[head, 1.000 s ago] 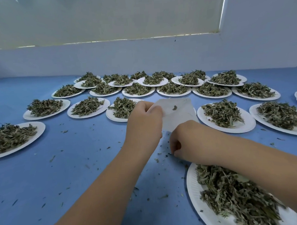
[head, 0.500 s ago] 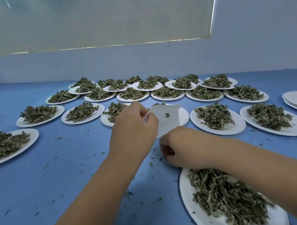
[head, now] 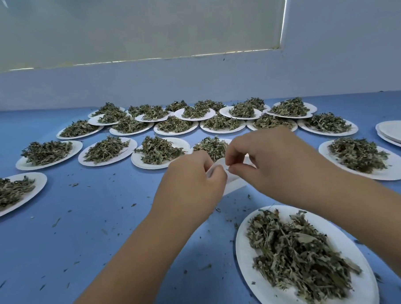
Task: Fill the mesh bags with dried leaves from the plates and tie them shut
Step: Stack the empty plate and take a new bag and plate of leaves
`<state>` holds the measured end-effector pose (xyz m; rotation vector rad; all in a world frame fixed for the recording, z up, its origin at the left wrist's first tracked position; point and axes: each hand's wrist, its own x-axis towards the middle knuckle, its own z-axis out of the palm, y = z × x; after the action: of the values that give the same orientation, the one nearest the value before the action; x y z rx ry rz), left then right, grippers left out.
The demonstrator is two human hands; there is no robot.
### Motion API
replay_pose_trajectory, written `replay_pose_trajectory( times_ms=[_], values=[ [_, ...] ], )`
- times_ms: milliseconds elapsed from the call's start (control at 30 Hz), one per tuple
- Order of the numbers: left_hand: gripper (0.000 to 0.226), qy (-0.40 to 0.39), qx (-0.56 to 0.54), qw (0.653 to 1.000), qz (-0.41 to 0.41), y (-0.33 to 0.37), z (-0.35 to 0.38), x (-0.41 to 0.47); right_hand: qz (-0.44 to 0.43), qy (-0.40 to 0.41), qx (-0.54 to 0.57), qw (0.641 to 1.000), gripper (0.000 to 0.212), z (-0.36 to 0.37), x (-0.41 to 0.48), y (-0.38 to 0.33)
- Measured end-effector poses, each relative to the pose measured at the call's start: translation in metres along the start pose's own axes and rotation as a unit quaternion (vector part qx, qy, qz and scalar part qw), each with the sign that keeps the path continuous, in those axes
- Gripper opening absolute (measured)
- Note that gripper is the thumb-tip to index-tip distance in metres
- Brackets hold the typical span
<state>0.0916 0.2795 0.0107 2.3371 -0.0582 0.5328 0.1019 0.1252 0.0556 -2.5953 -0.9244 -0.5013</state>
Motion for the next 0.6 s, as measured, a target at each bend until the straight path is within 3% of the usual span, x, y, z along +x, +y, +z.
replay_pose_trajectory(
  times_ms=[100, 200, 333, 433, 600],
  values=[
    [0.031, -0.008, 0.0, 1.0, 0.009, 0.0, 0.001, -0.003, 0.022, 0.014, 0.001, 1.0, 0.014, 0.011, -0.006, 0.013],
    [0.028, -0.01, 0.008, 1.0, 0.022, 0.002, 0.001, -0.005, -0.028, 0.03, 0.042, 0.998, 0.01, 0.007, -0.015, 0.013],
    [0.033, 0.0, 0.014, 0.998, 0.053, 0.004, 0.001, -0.005, -0.056, -0.058, -0.068, 0.994, 0.026, 0.008, -0.017, 0.011],
    [0.034, 0.026, 0.06, 0.995, 0.074, 0.004, -0.001, -0.006, -0.033, -0.061, -0.128, 0.989, 0.023, 0.014, -0.014, 0.01],
    [0.028, 0.101, 0.16, 0.978, 0.085, 0.007, -0.009, -0.006, -0.042, -0.05, -0.137, 0.988, 0.028, 0.017, -0.011, 0.007]
  ],
)
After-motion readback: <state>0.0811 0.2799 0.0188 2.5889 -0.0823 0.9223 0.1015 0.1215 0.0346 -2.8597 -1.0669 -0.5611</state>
